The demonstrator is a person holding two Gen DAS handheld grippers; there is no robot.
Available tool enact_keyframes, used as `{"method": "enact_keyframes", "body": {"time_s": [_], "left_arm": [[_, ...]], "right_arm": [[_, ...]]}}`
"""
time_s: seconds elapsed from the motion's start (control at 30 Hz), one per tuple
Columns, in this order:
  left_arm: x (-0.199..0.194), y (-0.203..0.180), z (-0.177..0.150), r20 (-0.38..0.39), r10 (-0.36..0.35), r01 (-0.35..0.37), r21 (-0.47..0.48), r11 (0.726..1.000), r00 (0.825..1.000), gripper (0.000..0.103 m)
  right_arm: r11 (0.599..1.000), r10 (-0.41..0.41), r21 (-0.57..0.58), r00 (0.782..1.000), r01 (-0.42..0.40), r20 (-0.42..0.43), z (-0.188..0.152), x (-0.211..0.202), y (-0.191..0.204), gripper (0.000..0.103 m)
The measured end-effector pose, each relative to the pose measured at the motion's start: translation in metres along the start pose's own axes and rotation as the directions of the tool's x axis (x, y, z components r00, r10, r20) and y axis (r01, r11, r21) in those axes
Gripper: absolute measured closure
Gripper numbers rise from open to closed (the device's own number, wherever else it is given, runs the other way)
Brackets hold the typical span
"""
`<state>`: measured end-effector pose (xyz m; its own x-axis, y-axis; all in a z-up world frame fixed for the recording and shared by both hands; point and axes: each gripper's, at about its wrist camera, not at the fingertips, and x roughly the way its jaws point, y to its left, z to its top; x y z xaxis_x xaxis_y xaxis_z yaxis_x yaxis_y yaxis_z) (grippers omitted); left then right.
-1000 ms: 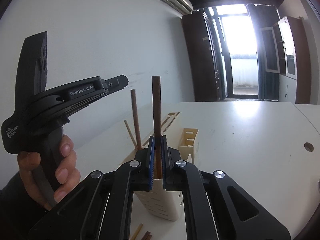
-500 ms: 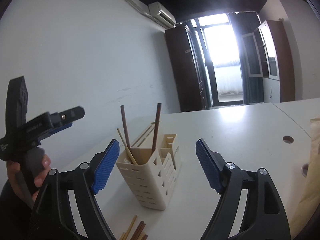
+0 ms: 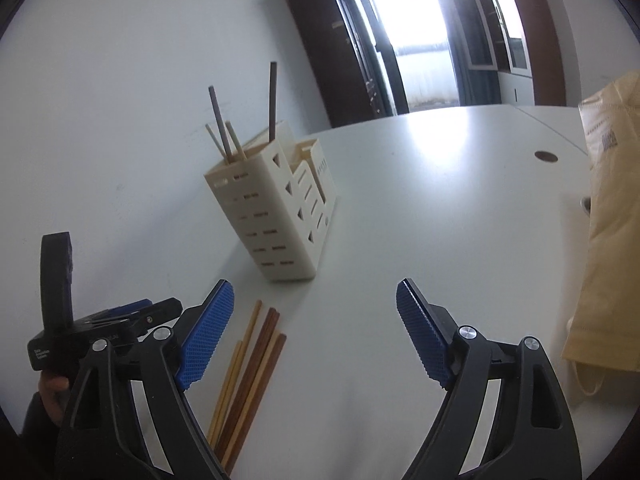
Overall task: Organize utensils
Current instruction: 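Open the right tool to release the dark chopstick while both tools return to the pile, then close the right tool on a dark brown chopstick while the left tool grasps a light chopstick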
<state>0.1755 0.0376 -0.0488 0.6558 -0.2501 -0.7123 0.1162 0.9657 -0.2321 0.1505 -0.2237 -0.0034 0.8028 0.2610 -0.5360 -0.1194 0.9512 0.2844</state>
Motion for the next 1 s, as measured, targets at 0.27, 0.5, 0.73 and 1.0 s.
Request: {"method": "enact_keyframes", "body": {"time_s": [0.27,0.5,0.73,1.0], "left_arm": [[0.020,-0.018,-0.026,-0.104,0.069,-0.058,0.108,0.993,0.992,0.006],[0.024,-0.033,-0.038,-0.115,0.093,-0.068,0.212,0.975,0.989,0.007],[0.036,-0.029,-0.041,-0.153,0.112,-0.077,0.218,0.973,0.982,0.025],[0.040,-0.030,-0.044,-0.140,0.153,-0.116,0.239,0.964,0.978,0.023]], "right_arm": [[0.997,-0.058,-0.052,0.980,0.049,-0.191,-0.050,0.034,0.009,0.019],[0.996,-0.033,-0.091,0.972,0.012,-0.234,-0.060,0.050,0.025,0.020],[0.987,-0.042,-0.161,0.959,-0.004,-0.279,-0.051,0.069,0.045,0.061],[0.971,-0.125,-0.234,0.939,0.049,-0.321,-0.056,0.092,0.054,0.074]]}}
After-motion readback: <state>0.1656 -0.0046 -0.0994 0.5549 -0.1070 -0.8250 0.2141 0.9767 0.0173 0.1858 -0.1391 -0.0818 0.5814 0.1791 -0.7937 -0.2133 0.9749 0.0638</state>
